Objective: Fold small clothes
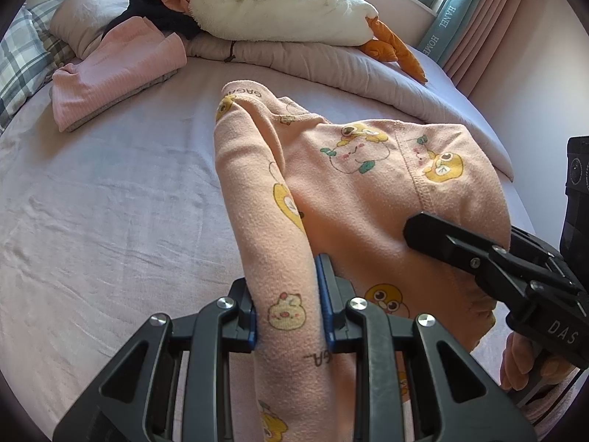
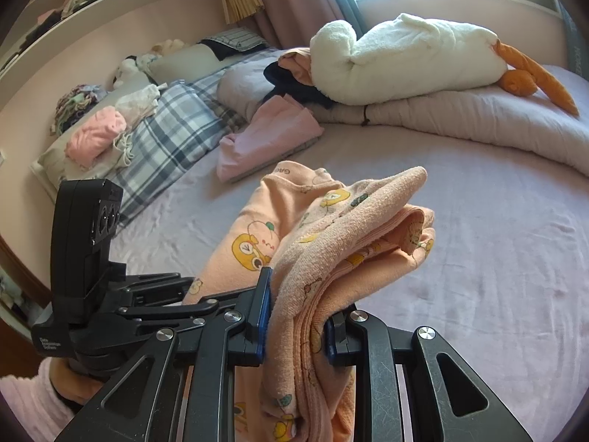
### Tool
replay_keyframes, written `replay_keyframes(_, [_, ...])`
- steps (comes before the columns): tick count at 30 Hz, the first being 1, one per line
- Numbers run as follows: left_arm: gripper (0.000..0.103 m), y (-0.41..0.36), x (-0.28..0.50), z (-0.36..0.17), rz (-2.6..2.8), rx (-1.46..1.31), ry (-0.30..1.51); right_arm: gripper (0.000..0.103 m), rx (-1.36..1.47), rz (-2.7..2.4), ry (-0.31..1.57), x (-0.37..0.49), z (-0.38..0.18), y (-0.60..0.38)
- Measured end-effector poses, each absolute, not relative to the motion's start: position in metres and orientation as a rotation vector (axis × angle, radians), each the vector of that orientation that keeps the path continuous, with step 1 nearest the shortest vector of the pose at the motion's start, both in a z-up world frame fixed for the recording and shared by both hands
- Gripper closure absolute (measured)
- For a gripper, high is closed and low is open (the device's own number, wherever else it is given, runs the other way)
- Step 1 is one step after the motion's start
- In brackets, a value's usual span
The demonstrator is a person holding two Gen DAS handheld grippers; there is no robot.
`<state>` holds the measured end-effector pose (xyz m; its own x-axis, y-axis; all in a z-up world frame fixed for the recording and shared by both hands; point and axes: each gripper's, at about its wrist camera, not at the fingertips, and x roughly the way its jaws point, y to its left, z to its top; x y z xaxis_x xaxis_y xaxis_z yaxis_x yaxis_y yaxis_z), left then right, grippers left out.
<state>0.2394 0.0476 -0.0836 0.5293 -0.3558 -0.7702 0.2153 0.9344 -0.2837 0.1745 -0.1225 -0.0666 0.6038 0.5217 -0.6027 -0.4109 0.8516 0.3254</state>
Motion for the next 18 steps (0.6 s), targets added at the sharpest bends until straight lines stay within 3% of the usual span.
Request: replay_keyframes(18, [0.078, 0.038, 0.276, -0.111, -0.325, -0.128, 0.983, 0.078, 0.150, 0.531, 0.756, 0.200, -0.089, -0.127])
